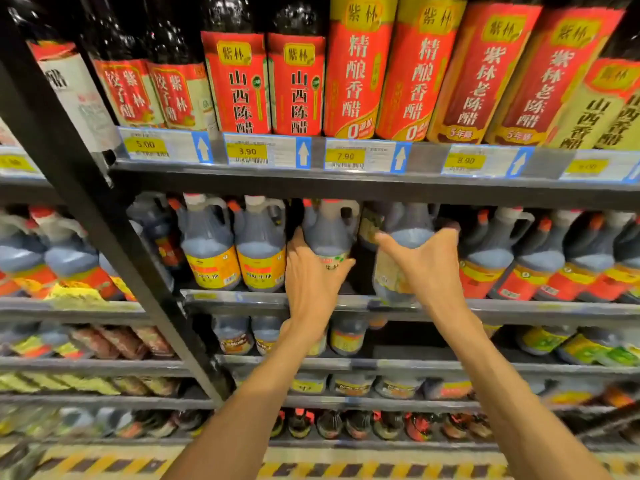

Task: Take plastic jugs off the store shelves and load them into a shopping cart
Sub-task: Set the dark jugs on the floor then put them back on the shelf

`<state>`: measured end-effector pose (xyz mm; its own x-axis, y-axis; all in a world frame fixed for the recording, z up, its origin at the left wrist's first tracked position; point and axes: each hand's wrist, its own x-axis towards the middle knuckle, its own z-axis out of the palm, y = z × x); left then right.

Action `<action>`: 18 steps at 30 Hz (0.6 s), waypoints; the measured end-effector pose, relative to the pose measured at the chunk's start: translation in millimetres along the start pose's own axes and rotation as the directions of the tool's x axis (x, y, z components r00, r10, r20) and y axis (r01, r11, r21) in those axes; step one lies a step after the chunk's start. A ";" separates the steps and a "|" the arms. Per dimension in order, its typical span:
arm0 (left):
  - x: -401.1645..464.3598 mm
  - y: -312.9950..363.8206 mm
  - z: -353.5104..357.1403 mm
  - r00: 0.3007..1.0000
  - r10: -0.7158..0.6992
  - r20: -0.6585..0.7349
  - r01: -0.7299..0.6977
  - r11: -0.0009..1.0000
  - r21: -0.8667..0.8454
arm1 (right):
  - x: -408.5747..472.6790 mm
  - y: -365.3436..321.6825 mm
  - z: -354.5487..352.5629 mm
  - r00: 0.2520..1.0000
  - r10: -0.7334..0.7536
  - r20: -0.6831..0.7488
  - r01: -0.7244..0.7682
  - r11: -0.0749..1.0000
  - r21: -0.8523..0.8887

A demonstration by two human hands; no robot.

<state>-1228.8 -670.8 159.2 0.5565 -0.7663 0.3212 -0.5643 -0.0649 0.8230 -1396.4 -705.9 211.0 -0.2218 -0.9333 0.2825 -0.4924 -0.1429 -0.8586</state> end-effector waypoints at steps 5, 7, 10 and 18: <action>-8.8 -17.8 2.2 0.998 0.036 0.042 -0.035 0.999 -0.030 | -0.9 8.0 31.0 0.999 0.005 -0.054 0.000 0.996 0.089; -7.8 -23.7 0.6 0.997 0.044 0.062 -0.045 0.999 0.004 | -5.4 12.3 38.9 0.997 -0.013 -0.070 0.020 0.994 0.106; -4.9 -27.5 -1.3 0.995 0.064 0.082 -0.066 0.997 0.030 | -10.9 21.8 44.2 1.000 -0.019 -0.021 0.022 0.992 0.124; -4.5 -30.9 -2.8 0.993 0.063 0.096 -0.064 0.998 0.005 | -18.5 57.6 14.0 0.943 -0.128 0.309 0.089 0.987 0.135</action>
<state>-1212.2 -663.6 133.6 0.4589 -0.8265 0.3261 -0.6015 -0.0189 0.7986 -1408.9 -701.4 150.3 0.1136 -0.9632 0.2437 -0.3918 -0.2688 -0.8799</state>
